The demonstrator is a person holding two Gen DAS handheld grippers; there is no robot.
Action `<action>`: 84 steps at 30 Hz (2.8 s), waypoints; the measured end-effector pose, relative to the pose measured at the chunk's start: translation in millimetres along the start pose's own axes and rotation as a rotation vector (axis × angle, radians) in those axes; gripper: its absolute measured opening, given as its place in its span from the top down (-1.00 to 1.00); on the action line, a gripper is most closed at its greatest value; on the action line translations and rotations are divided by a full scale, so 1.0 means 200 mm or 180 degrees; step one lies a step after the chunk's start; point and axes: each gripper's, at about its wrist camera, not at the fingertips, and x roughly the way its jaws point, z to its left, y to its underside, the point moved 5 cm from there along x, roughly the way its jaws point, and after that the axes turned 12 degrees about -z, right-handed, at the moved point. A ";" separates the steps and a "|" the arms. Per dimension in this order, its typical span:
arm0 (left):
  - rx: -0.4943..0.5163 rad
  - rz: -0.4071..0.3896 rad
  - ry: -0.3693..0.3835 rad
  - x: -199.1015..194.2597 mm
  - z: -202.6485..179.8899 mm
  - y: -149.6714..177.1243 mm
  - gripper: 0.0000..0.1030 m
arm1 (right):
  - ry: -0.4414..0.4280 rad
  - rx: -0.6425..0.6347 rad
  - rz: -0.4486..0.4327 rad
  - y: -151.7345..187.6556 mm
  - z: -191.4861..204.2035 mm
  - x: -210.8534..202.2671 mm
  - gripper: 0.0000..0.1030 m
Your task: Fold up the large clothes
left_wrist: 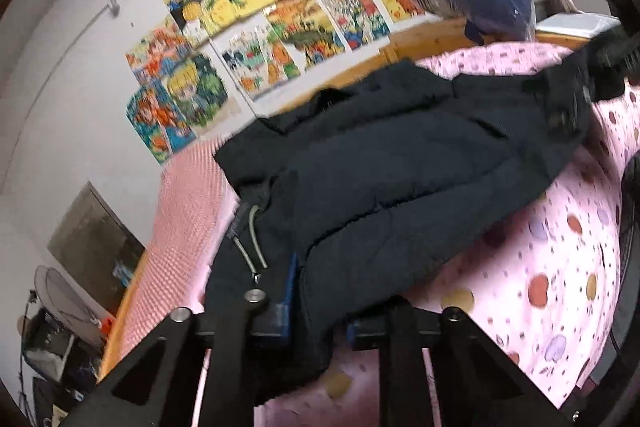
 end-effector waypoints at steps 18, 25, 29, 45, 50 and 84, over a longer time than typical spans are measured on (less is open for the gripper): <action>-0.0168 -0.0265 0.0075 -0.10 0.16 -0.13 0.84 | 0.0574 -0.0636 0.0088 0.28 0.00 -0.11 0.12; -0.0361 -0.0489 -0.0035 -0.32 0.40 -0.23 0.85 | 0.0607 -0.0673 -0.0490 0.06 0.11 -0.35 0.82; -0.0393 -0.0603 -0.0016 -0.52 0.54 -0.28 0.85 | 0.0552 -0.0667 -0.0820 -0.10 0.21 -0.56 0.84; -0.0789 -0.0424 0.0357 -0.59 0.76 -0.40 0.85 | 0.0265 -0.0643 -0.1006 -0.31 0.39 -1.02 0.84; -0.0956 -0.0413 0.0408 -0.49 0.82 -0.47 0.85 | 0.0168 -0.0416 -0.1096 -0.42 0.34 -0.90 0.84; -0.1163 0.0154 0.0378 0.67 1.02 -0.56 0.84 | 0.0623 -0.0350 -0.1185 -0.92 0.14 0.25 0.82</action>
